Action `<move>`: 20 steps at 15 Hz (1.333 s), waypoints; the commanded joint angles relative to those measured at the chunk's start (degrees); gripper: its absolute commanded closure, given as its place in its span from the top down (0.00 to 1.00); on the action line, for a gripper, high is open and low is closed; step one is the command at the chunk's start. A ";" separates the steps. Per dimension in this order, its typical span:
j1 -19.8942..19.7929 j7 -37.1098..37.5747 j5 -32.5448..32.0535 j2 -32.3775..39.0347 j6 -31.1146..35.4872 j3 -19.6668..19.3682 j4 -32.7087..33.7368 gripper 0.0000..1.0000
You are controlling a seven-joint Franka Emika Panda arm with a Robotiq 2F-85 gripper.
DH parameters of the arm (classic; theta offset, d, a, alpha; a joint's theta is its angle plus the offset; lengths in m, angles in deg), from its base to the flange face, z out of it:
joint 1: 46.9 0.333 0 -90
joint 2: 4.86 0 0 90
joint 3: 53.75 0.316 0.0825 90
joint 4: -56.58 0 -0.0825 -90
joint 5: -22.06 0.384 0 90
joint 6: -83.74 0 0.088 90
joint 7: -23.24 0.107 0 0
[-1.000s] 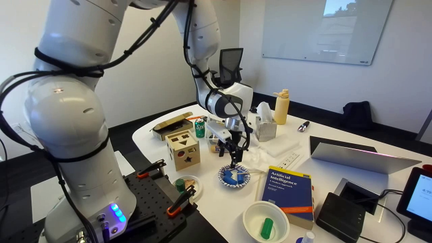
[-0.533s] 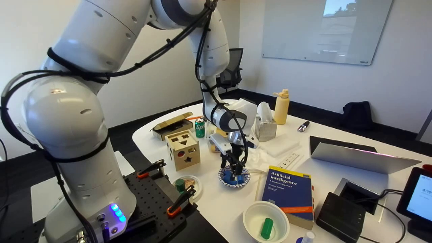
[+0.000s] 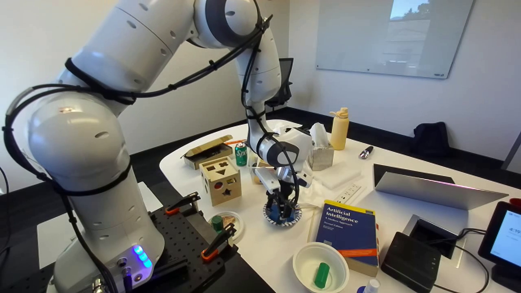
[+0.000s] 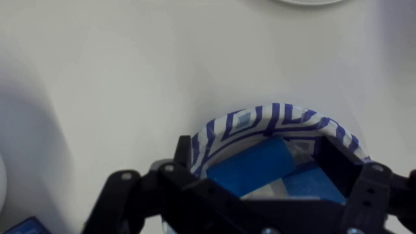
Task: Move the blue block from the left bowl to the right bowl
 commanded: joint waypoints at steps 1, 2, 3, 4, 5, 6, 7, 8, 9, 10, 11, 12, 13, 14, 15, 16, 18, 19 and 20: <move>0.01 1.97 0.52 0.69 -1.57 0.25 1.61 1.00; 0.04 2.00 0.47 0.72 -1.61 0.19 1.81 1.00; 0.13 2.11 0.40 0.71 -1.68 0.11 1.98 1.00; 0.20 2.20 0.34 0.71 -1.79 0.06 2.20 1.00; 0.43 2.48 0.18 0.74 -2.17 -0.09 2.58 1.00; 0.63 2.99 0.11 0.75 -2.49 -0.20 2.88 1.00; 1.06 3.58 -0.12 0.79 -2.84 -0.48 3.20 0.95; 1.26 3.84 -0.21 0.83 -3.11 -0.58 3.45 0.74; 1.46 4.35 -0.26 0.93 -3.57 -0.71 3.76 0.71; 1.54 4.83 -0.22 1.07 -3.91 -0.72 4.01 0.69; 1.71 5.16 -0.32 1.28 -4.55 -0.86 4.34 0.62; 1.80 5.69 -0.26 1.47 -5.30 -0.92 4.66 0.53; 2.01 6.41 -0.28 1.67 -6.43 -1.10 5.07 0.45; 2.18 6.94 -0.27 1.80 -7.33 -1.22 5.41 0.37; 2.44 7.59 -0.36 2.03 -8.18 -1.41 5.78 0.30; 2.63 8.23 -0.39 2.24 -9.03 -1.55 6.16 0.21; 3.29 9.67 -0.60 2.77 -10.60 -2.09 6.91 0.06; 3.52 10.14 -0.69 2.77 -11.65 -2.24 7.32 0.05; 3.66 10.86 -0.75 2.89 -12.61 -2.36 7.84 0.03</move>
